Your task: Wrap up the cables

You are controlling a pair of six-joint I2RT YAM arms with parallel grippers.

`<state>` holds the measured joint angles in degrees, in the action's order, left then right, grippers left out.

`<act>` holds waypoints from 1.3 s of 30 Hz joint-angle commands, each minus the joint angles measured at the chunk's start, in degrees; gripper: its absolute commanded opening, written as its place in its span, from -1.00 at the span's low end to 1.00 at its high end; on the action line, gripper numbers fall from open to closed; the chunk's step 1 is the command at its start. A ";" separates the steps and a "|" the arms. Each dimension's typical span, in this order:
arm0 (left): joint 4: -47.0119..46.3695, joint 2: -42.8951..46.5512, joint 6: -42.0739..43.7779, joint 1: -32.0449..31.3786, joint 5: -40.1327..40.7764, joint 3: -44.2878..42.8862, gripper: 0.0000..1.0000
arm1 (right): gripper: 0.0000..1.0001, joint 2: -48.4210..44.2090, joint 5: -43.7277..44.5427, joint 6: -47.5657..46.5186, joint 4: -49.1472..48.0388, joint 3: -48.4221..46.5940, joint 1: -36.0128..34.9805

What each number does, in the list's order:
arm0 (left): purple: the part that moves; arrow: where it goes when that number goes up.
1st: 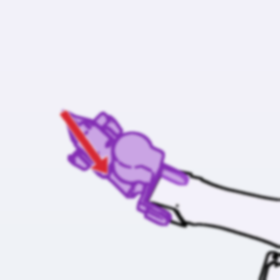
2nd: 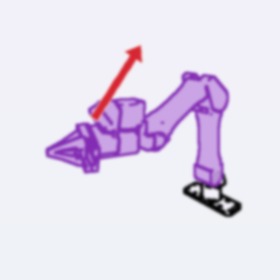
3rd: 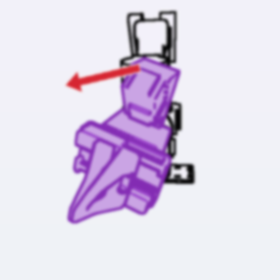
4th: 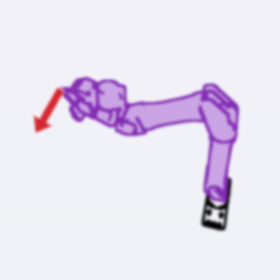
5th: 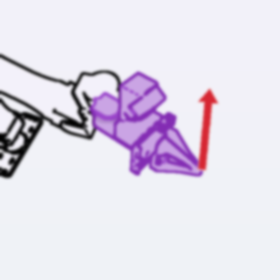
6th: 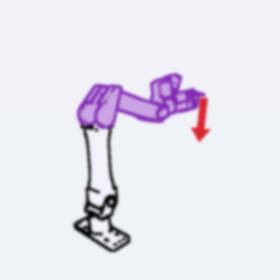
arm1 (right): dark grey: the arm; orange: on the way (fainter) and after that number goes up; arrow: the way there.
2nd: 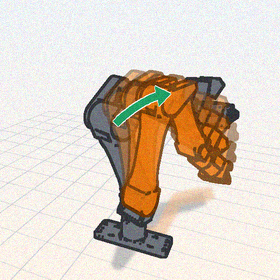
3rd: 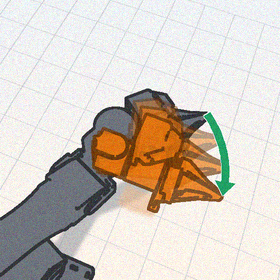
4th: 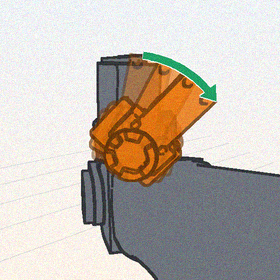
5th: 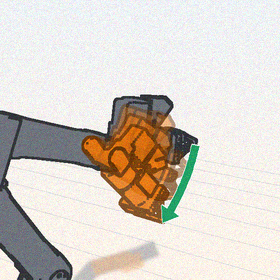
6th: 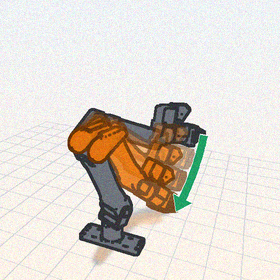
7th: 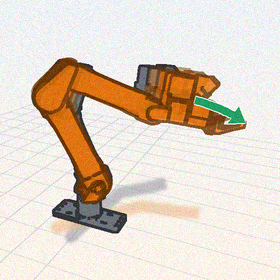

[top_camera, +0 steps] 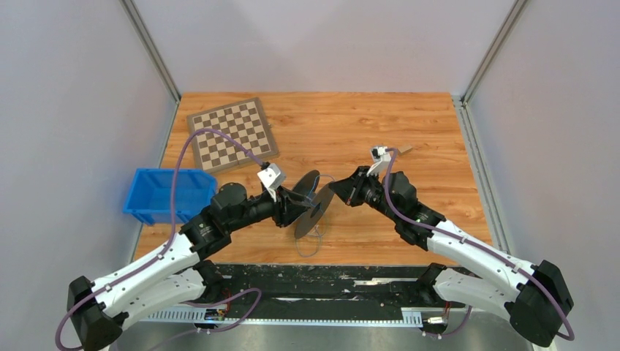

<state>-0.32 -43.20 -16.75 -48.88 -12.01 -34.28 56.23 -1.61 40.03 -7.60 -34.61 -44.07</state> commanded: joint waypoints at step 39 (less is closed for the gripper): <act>-7.34 -7.28 -5.70 0.11 -0.77 -2.92 -0.12 | -1.00 -4.75 -1.65 4.87 -3.71 0.85 1.03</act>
<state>-4.40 -51.53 -22.24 -48.88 -13.41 -38.24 52.71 -3.57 43.16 -7.73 -34.41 -43.31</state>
